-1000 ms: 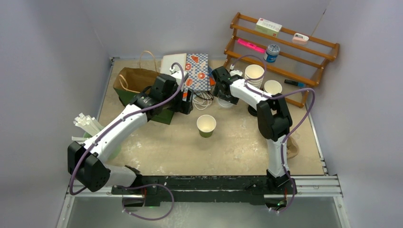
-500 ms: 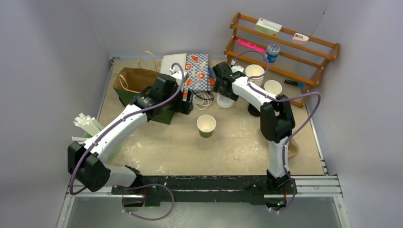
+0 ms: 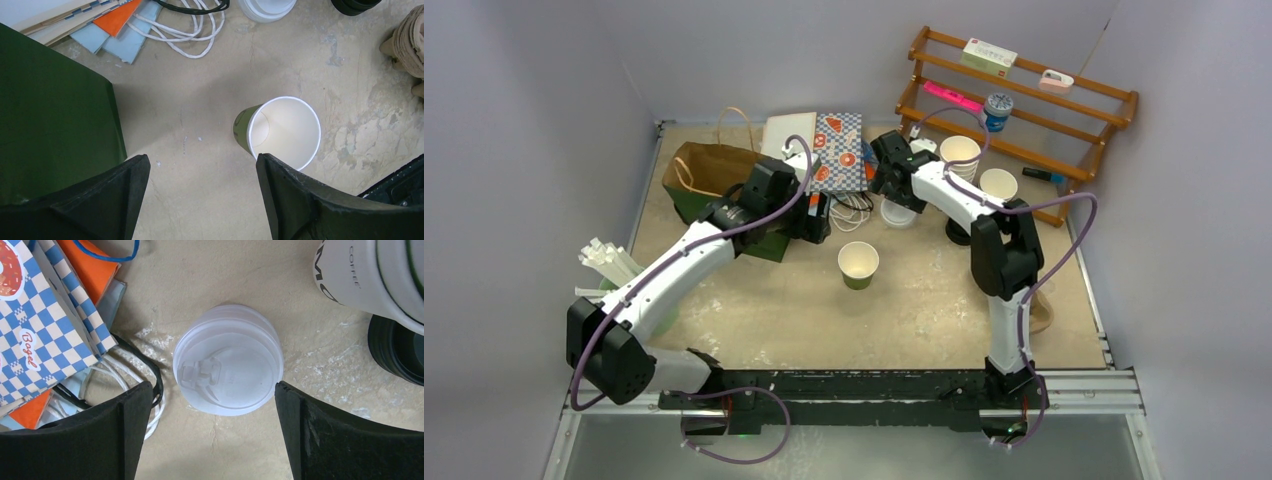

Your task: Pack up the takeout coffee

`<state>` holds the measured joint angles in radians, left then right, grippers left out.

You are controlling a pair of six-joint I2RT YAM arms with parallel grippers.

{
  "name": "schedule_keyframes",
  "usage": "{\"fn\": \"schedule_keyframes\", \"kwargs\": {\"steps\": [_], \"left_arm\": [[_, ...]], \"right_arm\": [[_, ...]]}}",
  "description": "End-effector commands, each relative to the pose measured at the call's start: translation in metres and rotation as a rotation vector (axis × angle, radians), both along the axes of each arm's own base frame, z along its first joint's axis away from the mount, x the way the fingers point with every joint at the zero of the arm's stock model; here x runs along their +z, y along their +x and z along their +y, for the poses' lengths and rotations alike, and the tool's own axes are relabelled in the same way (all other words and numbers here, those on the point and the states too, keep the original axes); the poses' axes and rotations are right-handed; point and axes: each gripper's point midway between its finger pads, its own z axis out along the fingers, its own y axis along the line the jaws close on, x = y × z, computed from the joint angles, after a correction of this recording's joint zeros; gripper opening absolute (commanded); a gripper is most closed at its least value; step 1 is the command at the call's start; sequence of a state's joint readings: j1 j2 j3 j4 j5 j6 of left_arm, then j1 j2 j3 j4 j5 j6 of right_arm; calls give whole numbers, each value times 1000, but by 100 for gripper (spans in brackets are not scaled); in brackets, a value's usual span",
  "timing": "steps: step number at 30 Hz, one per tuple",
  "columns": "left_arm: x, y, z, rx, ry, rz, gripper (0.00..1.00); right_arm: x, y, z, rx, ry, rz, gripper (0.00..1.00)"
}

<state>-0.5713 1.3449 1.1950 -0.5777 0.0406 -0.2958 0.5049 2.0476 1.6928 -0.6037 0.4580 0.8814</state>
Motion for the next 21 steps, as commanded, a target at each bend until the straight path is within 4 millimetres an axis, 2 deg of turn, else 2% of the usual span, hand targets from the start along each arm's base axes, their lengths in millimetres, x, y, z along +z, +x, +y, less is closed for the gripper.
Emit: {"fn": "schedule_keyframes", "kwargs": {"steps": [1, 5, 8, 13, 21], "left_arm": [[15, -2, 1, -2, -35, -42, 82], [15, -3, 3, -2, -31, -45, 82], [14, -4, 3, -3, -29, -40, 82], [15, -4, 2, -4, -33, -41, 82], [14, -4, 1, -5, -39, -38, 83]], "right_arm": [[-10, 5, -2, -40, -17, -7, 92], [-14, 6, -3, -41, -25, -3, 93], [-16, 5, -6, -52, -40, 5, 98], [-16, 3, -11, -63, -63, 5, 98], [-1, 3, -14, -64, -56, -19, 98]]}}
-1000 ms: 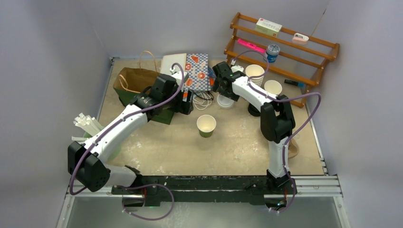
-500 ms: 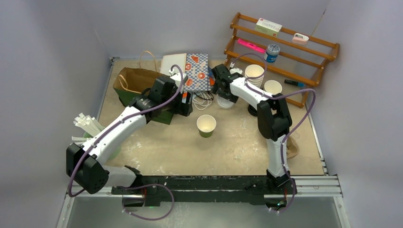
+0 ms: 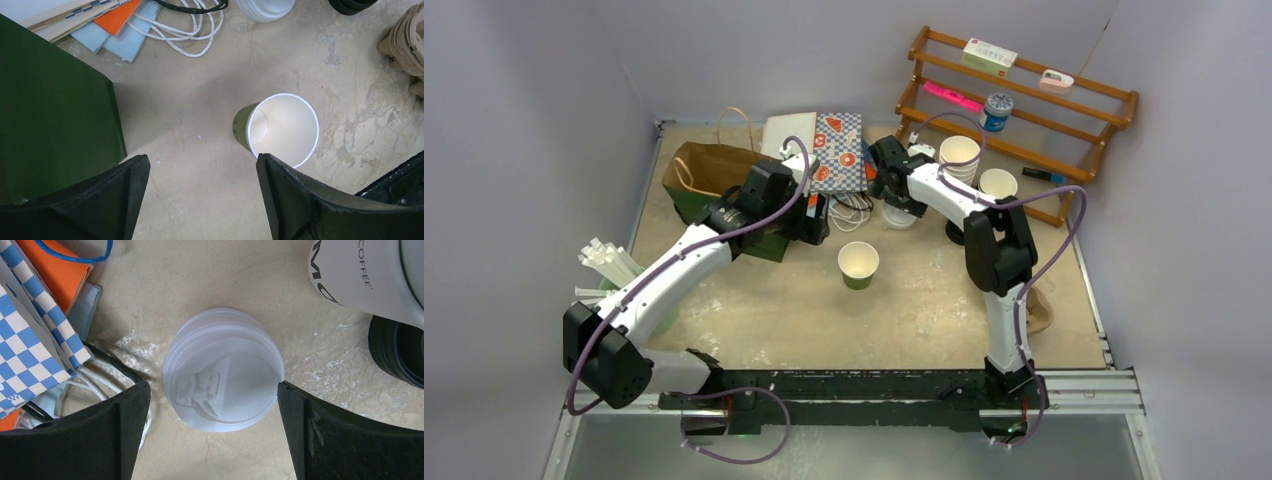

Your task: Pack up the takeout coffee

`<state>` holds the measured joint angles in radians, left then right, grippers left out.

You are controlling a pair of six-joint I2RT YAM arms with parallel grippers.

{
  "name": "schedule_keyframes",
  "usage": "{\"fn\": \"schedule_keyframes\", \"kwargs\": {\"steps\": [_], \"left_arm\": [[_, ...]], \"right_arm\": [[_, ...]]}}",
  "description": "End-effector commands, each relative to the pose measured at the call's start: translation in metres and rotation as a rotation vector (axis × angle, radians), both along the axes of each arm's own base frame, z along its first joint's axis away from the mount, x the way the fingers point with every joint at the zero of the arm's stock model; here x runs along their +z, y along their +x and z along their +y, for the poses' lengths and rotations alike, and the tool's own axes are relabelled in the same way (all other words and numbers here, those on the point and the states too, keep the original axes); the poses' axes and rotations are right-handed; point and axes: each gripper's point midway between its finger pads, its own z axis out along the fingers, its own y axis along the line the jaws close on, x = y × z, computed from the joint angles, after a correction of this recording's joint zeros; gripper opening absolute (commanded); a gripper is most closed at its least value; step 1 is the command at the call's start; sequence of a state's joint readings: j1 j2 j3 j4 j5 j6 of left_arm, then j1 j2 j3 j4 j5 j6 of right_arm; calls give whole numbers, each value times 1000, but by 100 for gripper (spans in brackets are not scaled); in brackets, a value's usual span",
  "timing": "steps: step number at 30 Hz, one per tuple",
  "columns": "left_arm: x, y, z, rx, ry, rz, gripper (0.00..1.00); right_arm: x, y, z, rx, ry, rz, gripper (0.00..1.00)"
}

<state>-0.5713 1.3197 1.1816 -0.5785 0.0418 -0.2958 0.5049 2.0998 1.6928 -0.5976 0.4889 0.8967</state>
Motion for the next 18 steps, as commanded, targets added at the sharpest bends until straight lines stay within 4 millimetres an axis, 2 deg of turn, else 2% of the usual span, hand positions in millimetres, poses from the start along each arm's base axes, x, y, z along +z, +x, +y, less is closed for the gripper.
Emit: {"fn": "schedule_keyframes", "kwargs": {"steps": [1, 7, 14, 18], "left_arm": [[11, 0, -2, -5, -33, -28, 83], [12, 1, -3, -8, -40, -30, 83], [12, 2, -3, -12, -34, -31, 83], [11, 2, -5, -16, -37, -28, 83]], "right_arm": [[23, 2, -11, -41, -14, -47, 98], [15, 0, -16, -61, 29, -21, 98], [20, 3, -14, -62, 88, -67, 98], [19, 3, -15, -63, 84, -61, 93]]}}
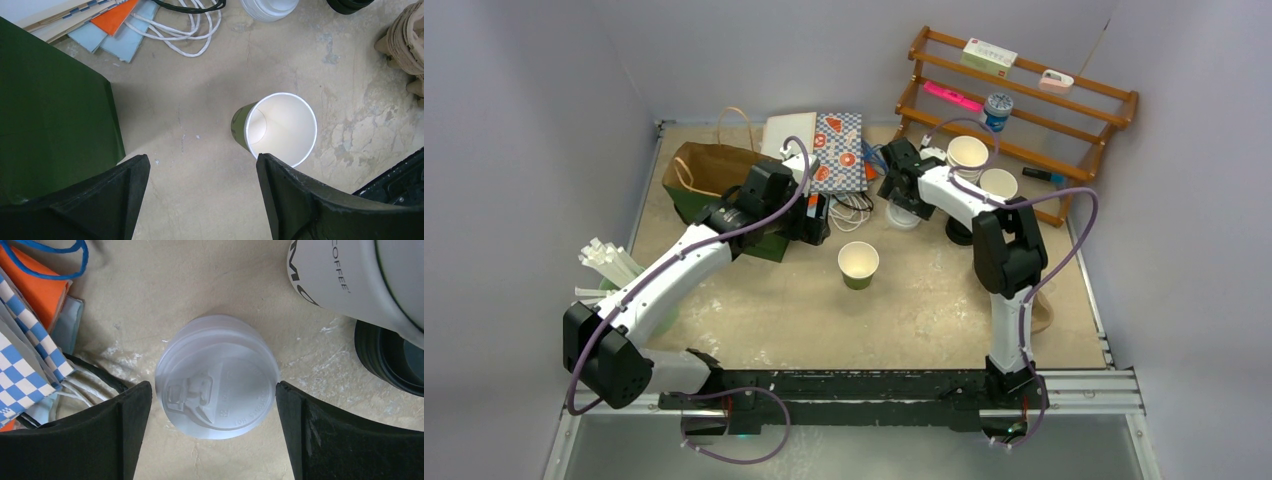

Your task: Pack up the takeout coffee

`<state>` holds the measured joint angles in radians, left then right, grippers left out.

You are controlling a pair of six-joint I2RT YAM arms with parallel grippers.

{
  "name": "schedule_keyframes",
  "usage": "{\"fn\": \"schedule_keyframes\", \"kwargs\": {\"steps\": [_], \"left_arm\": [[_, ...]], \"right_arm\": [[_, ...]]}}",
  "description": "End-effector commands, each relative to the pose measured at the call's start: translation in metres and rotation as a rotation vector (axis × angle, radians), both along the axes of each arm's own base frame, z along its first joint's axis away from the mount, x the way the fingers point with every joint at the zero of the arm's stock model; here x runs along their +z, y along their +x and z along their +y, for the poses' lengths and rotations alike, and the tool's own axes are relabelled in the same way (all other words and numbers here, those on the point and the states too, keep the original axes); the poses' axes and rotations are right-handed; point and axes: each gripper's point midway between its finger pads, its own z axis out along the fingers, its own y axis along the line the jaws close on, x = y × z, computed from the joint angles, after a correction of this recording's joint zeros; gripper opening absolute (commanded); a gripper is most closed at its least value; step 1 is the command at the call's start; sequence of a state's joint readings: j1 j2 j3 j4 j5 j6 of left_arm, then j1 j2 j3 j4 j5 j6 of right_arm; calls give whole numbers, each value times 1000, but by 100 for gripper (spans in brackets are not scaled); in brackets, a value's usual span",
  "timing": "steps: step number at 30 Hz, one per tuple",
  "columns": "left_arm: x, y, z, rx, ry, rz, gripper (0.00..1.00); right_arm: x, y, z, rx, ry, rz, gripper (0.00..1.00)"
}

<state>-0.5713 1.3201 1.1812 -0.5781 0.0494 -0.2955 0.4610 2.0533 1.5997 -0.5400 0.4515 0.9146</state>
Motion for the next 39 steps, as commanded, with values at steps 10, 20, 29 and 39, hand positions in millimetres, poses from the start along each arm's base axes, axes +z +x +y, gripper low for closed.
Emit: {"fn": "schedule_keyframes", "kwargs": {"steps": [10, 20, 29, 39], "left_arm": [[9, 4, -5, -12, -29, -26, 83], [8, 6, -7, -12, -33, -25, 83], [8, 8, -9, -13, -41, -24, 83], [3, 9, -15, -17, -69, -10, 83]], "right_arm": [[24, 10, 5, -18, 43, -63, 86], [54, 14, 8, -27, 75, -104, 78], [83, 8, 8, -24, 101, -129, 78], [88, -4, 5, 23, 97, -123, 79]]}}
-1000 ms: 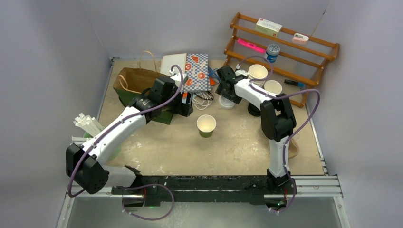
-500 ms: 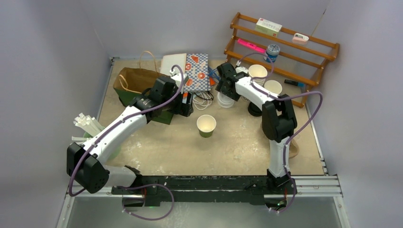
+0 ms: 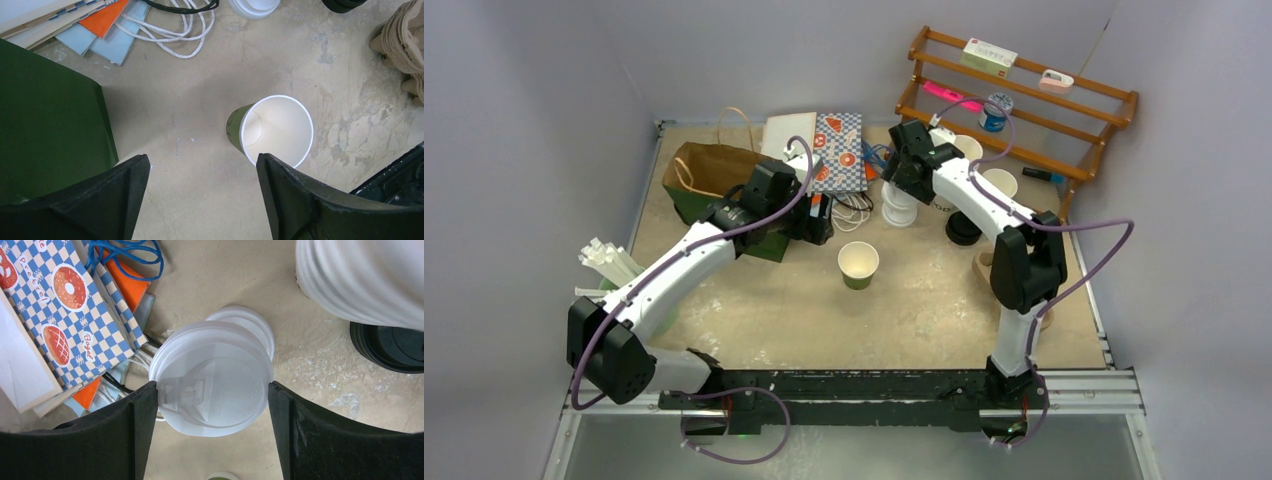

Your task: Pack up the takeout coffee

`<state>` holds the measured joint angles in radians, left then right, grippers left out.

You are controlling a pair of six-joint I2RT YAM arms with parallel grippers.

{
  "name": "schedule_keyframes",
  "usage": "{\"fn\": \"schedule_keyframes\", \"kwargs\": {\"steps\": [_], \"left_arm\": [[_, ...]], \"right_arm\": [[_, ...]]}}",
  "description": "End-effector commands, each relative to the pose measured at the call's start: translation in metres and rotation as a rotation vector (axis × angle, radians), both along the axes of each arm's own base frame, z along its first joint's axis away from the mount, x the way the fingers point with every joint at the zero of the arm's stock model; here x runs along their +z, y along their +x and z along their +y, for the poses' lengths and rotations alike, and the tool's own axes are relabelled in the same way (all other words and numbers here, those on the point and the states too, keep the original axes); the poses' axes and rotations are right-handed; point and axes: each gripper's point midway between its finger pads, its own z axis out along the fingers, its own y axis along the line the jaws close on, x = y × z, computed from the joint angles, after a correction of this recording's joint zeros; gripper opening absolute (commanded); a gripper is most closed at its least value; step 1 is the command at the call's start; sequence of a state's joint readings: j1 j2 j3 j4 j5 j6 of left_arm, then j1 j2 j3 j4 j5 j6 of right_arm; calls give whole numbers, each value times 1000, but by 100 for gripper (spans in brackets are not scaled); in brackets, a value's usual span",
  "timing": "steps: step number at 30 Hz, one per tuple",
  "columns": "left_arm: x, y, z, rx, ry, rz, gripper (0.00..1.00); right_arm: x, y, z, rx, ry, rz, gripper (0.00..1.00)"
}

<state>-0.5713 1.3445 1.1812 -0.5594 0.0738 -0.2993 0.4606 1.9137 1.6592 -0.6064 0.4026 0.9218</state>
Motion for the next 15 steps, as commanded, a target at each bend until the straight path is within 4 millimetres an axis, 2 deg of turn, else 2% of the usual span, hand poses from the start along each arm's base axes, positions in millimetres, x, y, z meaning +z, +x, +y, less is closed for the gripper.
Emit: {"fn": "schedule_keyframes", "kwargs": {"steps": [1, 4, 10, 15], "left_arm": [[8, 6, -9, -3, -59, -22, 83], [8, 6, -10, -5, -59, -22, 83], [13, 6, -9, -8, -60, -31, 83], [14, 7, -15, -26, -79, -33, 83]], "right_arm": [[9, -3, -3, 5, -6, -15, 79], [7, -1, -1, 4, -14, 10, 79], [20, -3, 2, 44, -1, -16, 79], [24, -25, 0, 76, -10, 33, 79]]}}
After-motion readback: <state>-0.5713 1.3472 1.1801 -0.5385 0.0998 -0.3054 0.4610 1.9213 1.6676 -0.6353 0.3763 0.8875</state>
